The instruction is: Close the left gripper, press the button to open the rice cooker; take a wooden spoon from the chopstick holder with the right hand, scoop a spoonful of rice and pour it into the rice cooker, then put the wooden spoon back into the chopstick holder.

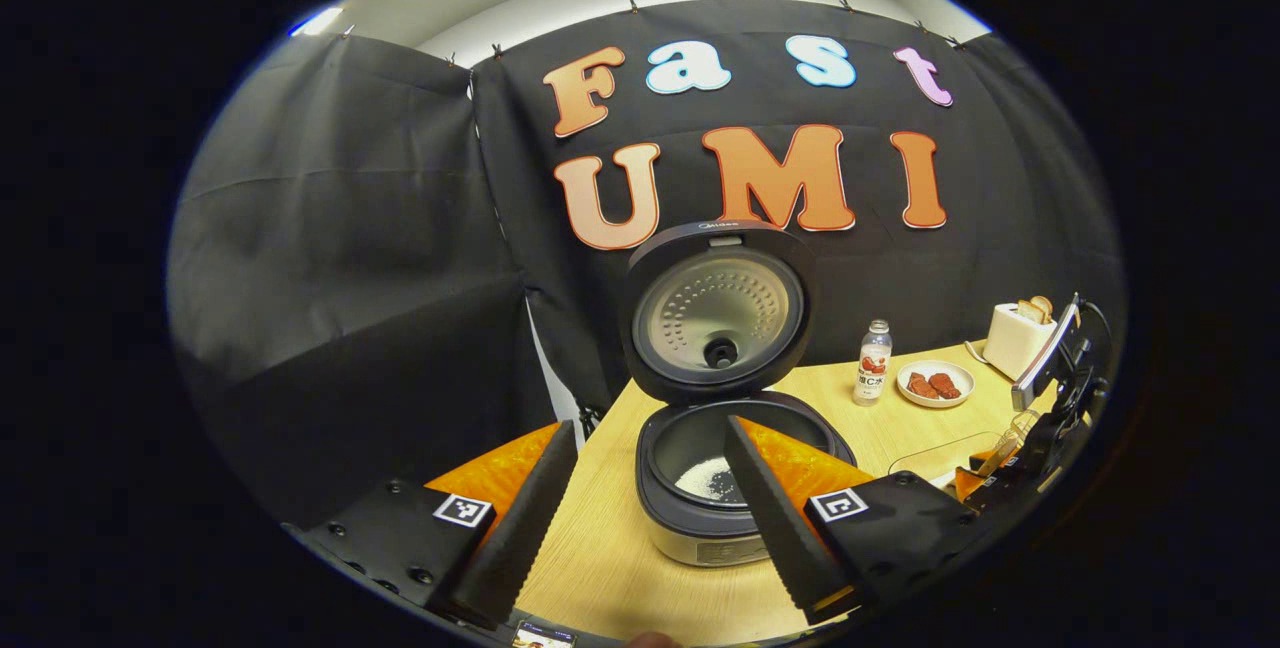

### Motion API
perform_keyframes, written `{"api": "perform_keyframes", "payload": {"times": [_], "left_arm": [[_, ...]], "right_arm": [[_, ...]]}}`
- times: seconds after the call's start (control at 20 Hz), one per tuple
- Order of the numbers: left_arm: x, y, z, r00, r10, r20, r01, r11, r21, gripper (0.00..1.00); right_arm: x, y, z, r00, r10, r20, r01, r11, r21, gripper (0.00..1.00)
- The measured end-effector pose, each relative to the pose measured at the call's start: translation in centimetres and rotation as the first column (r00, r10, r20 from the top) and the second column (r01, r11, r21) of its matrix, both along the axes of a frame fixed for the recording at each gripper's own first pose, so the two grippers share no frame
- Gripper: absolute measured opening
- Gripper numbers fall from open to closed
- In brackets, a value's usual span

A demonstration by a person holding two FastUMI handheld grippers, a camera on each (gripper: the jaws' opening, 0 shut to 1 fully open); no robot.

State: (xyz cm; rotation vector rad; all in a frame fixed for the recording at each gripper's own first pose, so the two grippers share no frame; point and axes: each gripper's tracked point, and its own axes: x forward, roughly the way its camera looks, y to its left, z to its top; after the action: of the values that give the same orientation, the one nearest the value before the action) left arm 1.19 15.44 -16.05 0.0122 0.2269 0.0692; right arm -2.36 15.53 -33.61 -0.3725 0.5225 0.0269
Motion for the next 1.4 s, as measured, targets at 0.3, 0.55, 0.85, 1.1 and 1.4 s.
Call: {"api": "perform_keyframes", "payload": {"times": [0.3, 0.55, 0.85, 1.1, 1.4], "left_arm": [[-0.1, -0.5, -0.1, 0.999, -0.038, 0.006, 0.038, 0.999, 0.001, 0.93], [0.2, 0.0, -0.3, 0.999, -0.042, 0.005, 0.042, 0.999, 0.002, 0.93], [0.3, 0.1, -0.7, 0.999, -0.051, -0.004, 0.051, 0.999, 0.004, 0.93], [0.5, -0.3, -0.8, 0.998, -0.068, -0.006, 0.068, 0.998, 0.003, 1.0], [0.6, -0.6, -1.1, 0.997, -0.074, -0.014, 0.074, 0.997, 0.007, 0.93]], "right_arm": [[0.9, -0.2, 0.5, 0.995, -0.098, -0.02, 0.099, 0.985, 0.139, 0.14], [1.3, -0.6, 0.7, 0.978, -0.199, -0.055, 0.207, 0.938, 0.277, 0.14], [1.5, -1.3, 0.6, 0.953, -0.282, -0.113, 0.303, 0.853, 0.426, 0.14], [1.5, -1.3, 0.7, 0.937, -0.309, -0.162, 0.346, 0.767, 0.541, 0.14], [1.7, -0.7, 0.8, 0.935, -0.29, -0.204, 0.351, 0.68, 0.643, 0.14]]}}
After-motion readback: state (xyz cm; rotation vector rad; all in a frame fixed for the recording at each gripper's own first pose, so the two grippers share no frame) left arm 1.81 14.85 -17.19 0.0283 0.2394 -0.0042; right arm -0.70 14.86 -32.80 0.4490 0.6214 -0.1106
